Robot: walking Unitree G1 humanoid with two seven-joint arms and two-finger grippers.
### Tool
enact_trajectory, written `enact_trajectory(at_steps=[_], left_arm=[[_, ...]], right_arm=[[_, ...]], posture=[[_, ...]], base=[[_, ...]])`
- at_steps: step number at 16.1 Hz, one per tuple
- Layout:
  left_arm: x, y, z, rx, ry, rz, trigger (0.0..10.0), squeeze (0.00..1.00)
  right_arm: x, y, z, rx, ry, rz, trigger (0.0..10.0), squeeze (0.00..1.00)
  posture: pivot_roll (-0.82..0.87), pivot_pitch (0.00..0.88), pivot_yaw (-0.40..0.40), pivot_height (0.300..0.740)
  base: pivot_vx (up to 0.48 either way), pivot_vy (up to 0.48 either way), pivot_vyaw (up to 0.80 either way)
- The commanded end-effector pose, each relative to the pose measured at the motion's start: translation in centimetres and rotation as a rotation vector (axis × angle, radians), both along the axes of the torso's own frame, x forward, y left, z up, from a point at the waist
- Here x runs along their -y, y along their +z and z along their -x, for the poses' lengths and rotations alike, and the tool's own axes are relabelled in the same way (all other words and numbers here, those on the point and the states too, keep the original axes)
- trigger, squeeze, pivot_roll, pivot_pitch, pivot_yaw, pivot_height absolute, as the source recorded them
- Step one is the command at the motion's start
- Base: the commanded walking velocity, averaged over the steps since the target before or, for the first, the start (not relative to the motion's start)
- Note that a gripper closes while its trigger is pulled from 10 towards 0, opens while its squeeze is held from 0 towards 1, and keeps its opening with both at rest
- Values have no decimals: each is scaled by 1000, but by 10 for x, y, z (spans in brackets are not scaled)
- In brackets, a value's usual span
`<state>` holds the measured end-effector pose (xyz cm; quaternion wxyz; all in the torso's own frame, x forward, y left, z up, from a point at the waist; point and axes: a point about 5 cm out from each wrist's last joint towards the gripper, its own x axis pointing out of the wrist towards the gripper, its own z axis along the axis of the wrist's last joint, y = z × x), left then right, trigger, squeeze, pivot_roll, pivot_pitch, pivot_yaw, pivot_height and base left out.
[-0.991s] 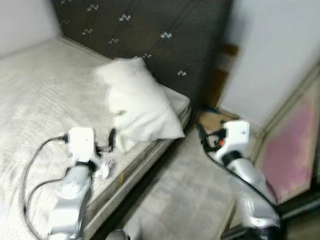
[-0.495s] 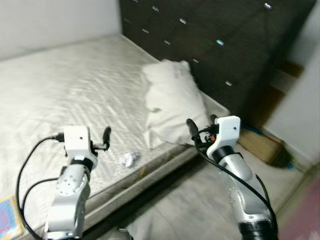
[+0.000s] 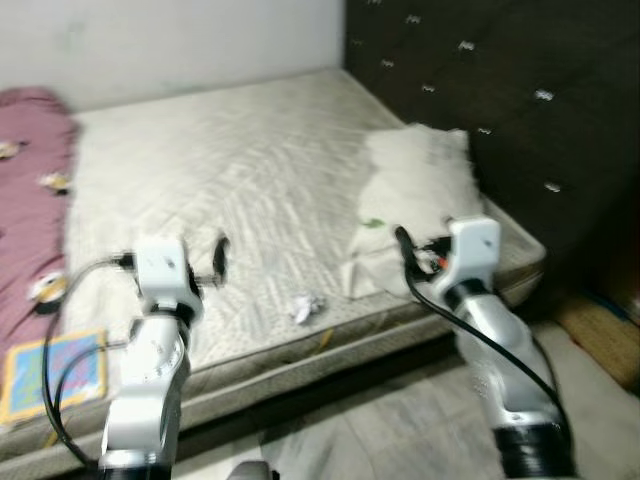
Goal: Clean up the room
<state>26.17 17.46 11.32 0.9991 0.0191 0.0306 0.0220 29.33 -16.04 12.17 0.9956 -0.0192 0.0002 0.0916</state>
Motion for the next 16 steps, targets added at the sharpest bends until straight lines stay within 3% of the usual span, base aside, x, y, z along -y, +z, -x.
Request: enact_trajectory(at_steps=[1, 3, 7, 9, 11, 13, 16], left_arm=[[-5, 0, 1, -7, -1, -6, 10000, 0], [-4, -3, 2, -11, -54, 0, 10000, 0], [0, -1, 4, 4, -75, 28, 10000, 0], [4, 1, 7, 25, -99, 34, 10000, 0], [4, 5, 5, 39, -96, 29, 10000, 0], [2, 5, 4, 39, -91, 33, 10000, 0], [13, 1, 6, 23, -123, 48, 10000, 0]], right_arm=[[-8, 2, -1, -8, 17, -6, 10000, 0], [-5, -4, 4, -39, 83, 62, 10000, 0], [0, -7, 17, -64, 85, 24, 10000, 0], [2, -18, 30, -86, -24, 13, 10000, 0], [7, -13, 29, -51, -103, 5, 10000, 0], [8, -13, 25, -80, -152, -53, 10000, 0], [15, -9, 23, -25, -179, 141, 10000, 0]], posture=[[-20, 0, -3, 740], [-31, 0, 5, 740], [-36, 0, -8, 740], [-12, 0, -40, 740], [-11, 0, -46, 740], [-23, 0, -41, 740], [-23, 0, -53, 740]], base=[[0, 0, 0], [0, 0, 0], [294, 0, 0], [362, 0, 0], [311, 0, 0], [319, 0, 0], [307, 0, 0]])
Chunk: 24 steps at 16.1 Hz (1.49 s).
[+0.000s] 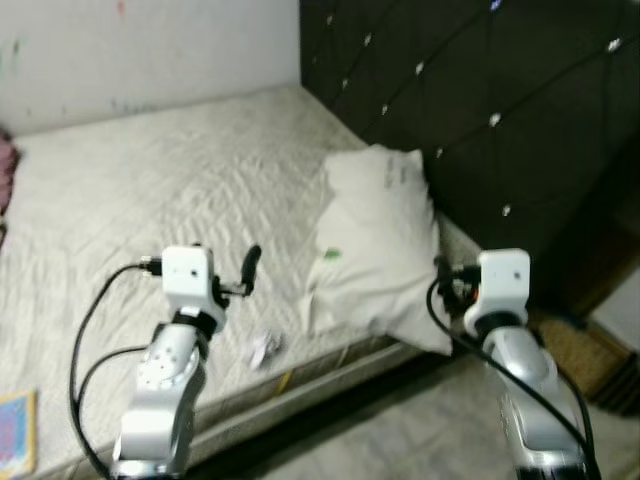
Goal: Clean up the room
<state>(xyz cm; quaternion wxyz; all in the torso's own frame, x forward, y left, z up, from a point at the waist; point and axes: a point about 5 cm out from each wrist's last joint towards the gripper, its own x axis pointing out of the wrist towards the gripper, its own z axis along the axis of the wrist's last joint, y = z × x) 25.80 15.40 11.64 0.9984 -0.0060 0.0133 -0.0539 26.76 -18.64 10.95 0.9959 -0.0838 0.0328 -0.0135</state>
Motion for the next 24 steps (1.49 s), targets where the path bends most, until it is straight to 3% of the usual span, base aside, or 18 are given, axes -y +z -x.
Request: enact_trajectory(at_steps=[1, 2, 3, 6, 7, 8, 9, 12, 13, 14, 19, 24], left_arm=[[-4, -4, 3, -15, 19, -4, 10000, 0], [1, -5, 5, -19, 7, -6, 10000, 0], [2, -6, 6, -22, 13, -3, 10000, 0], [-4, -5, 2, -13, 69, -5, 10000, 0], [-6, -4, 1, -11, 90, 4, 10000, 0], [-7, -5, 1, -17, 99, 10, 10000, 0], [-8, -5, 1, -22, 107, 12, 10000, 0], [-11, -11, 2, -43, 138, 4, 10000, 0], [-11, -9, 0, -39, 138, 4, 10000, 0], [-11, -7, -2, -35, 138, 7, 10000, 0], [-12, -4, -8, -24, 138, -10, 10000, 0], [-12, -6, -6, -31, 142, -12, 10000, 0]], right_arm=[[-9, 1, -3, 4, 24, -31, 10000, 0], [-4, 2, -4, -2, 21, -159, 10000, 0], [-3, 4, -5, 9, 29, -181, 10000, 0], [-15, 3, -9, -9, 62, -83, 10000, 0], [-23, 4, -8, 1, 108, -165, 10000, 0], [-21, 3, -7, -1, 50, -183, 10000, 0], [-17, 4, -8, 18, 10, -121, 10000, 0], [-11, 2, -5, -18, 3, -132, 10000, 0], [-13, 6, -5, 15, -3, -173, 10000, 0], [-16, 9, -6, 29, 9, -140, 10000, 0], [-19, 6, -8, 3, -2, -224, 10000, 0], [-12, 10, -13, 25, -32, -205, 10000, 0]], posture=[[-23, 0, -55, 740], [-21, 0, -57, 740], [-20, 0, -55, 740], [-13, 0, -58, 740], [-15, 0, -60, 740], [-11, 0, -68, 740], [-11, 0, -68, 740], [-14, 0, -59, 740], [-18, 0, -52, 740], [-18, 0, -51, 740], [-20, 0, -51, 740], [-16, 0, -56, 740]], base=[[292, 0, 0], [0, 0, 0], [0, 0, 0], [0, 0, 0], [0, 0, 0], [0, 0, 0], [0, 0, 0], [0, 0, 0], [0, 0, 800], [0, 0, 800], [0, 0, 800], [0, 0, 800]])
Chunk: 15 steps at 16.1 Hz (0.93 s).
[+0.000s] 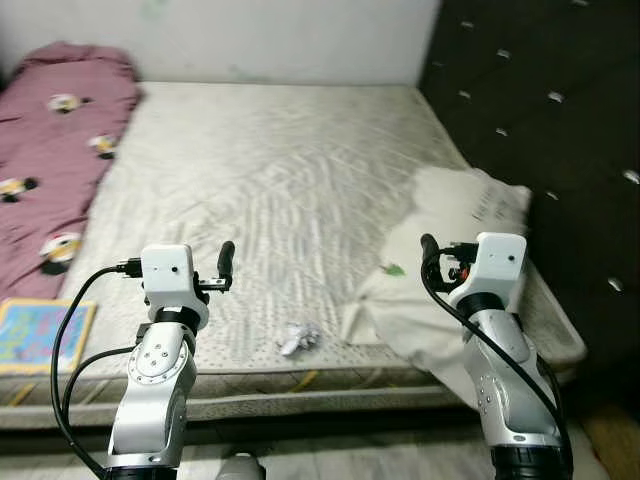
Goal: Clean up the room
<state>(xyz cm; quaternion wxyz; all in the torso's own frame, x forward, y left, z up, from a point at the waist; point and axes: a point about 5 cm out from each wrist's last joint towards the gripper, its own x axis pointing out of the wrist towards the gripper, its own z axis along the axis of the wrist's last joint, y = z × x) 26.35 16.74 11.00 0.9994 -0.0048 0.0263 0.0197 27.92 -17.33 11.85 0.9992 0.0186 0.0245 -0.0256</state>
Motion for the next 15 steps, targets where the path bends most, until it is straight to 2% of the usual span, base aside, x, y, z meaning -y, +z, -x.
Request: enact_trajectory(at_steps=[1, 5, 6, 7, 8, 10, 12, 15], left_arm=[[1, 0, -1, -4, -4, -4, 10000, 0], [0, 2, -3, 5, 7, 2, 10000, 0], [0, 2, -3, 4, 7, 1, 10000, 0], [0, 2, -3, 5, 9, -3, 10000, 0], [1, 1, -2, 3, 12, -8, 10000, 0], [4, -1, 0, -3, 8, -6, 10000, 0], [6, -1, 0, -2, 7, 5, 10000, 0], [3, -1, 0, -11, 4, 5, 10000, 0]], right_arm=[[2, 1, -1, 8, -10, 4, 10000, 0], [2, -7, 3, -47, -30, -11, 10000, 0], [1, -9, 3, -63, -25, 44, 10000, 0], [-3, -8, 3, -35, 18, 80, 10000, 0], [-9, -7, 4, -9, 53, 5, 10000, 0], [-13, -4, 4, 4, 70, 15, 10000, 0], [-11, -7, 9, -23, 76, -50, 10000, 0], [4, -12, 5, -58, -44, 75, 10000, 0]], posture=[[-16, 0, -56, 740], [-17, 0, -55, 740], [-19, 0, -55, 740], [-19, 0, -55, 740], [-19, 0, -55, 740], [-21, 0, -57, 740], [-18, 0, -61, 740], [-19, 0, -61, 740]], base=[[0, 0, 575], [0, 0, 0], [0, 0, 0], [0, 0, 0], [0, 0, 0], [0, 0, 0], [0, 0, 0], [0, 0, 0]])
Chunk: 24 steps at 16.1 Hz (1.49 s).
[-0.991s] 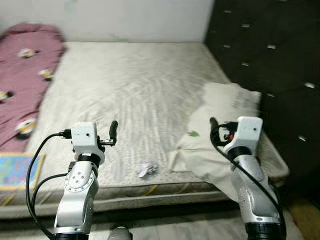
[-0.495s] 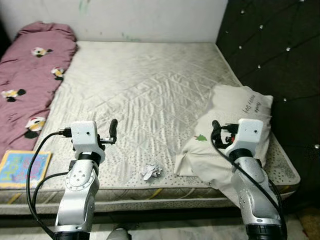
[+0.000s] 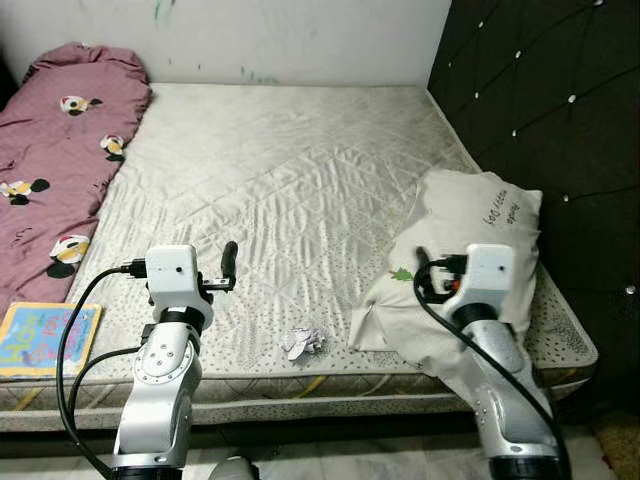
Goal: Clean up the room
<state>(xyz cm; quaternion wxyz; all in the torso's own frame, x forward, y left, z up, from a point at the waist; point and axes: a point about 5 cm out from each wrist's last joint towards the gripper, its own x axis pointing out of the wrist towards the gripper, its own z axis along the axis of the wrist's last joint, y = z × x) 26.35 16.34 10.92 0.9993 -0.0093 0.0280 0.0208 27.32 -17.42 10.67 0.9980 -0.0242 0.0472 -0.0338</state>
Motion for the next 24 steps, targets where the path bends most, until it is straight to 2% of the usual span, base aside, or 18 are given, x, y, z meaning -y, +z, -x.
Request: enact_trajectory(at_steps=[1, 2, 4, 7, 8, 9, 11, 14, 18, 24], left_arm=[[0, -2, 0, -21, 9, 6, 10000, 0], [0, -3, 0, -22, 10, 7, 10000, 0], [0, -3, 0, -24, 14, 10, 10000, 0], [0, -2, -1, -13, 31, 6, 10000, 0], [-1, -1, -1, -7, 42, -20, 10000, 0], [-1, 1, -1, 3, 37, 7, 10000, 0], [-1, 3, -4, 2, 46, -19, 10000, 0], [-5, 4, -5, 18, 61, -10, 10000, 0], [-7, 2, -4, 4, 69, 2, 10000, 0], [-9, 4, -5, 24, 60, -5, 10000, 0]], right_arm=[[1, -1, -2, 8, 8, 39, 10000, 0], [1, -1, -2, -12, 5, 56, 10000, 0], [-8, 0, 1, -22, 83, -110, 10000, 0], [-7, -3, 0, -32, 70, -87, 10000, 0], [-11, -3, -1, -33, 109, -9, 10000, 0], [-17, -1, -1, 2, 164, 54, 10000, 0], [-22, 2, -2, -8, 150, -89, 10000, 0], [-11, 0, -2, -25, 95, -54, 10000, 0], [-13, 4, 0, 10, 107, -91, 10000, 0], [-22, 7, 0, 23, 155, -75, 10000, 0]], posture=[[-21, 0, -60, 740], [-21, 0, -60, 740], [-20, 0, -63, 740], [-16, 0, -66, 740], [-15, 0, -64, 740], [-15, 0, -64, 740], [-14, 0, -66, 740], [-15, 0, -62, 740], [-19, 0, -61, 740], [-19, 0, -60, 740]], base=[[0, 0, 0], [0, 330, 0], [0, 480, 0], [0, 480, 0], [0, 0, 0], [0, 0, 0], [0, 0, 0], [0, 0, 0], [0, 0, 0], [0, 0, 256]])
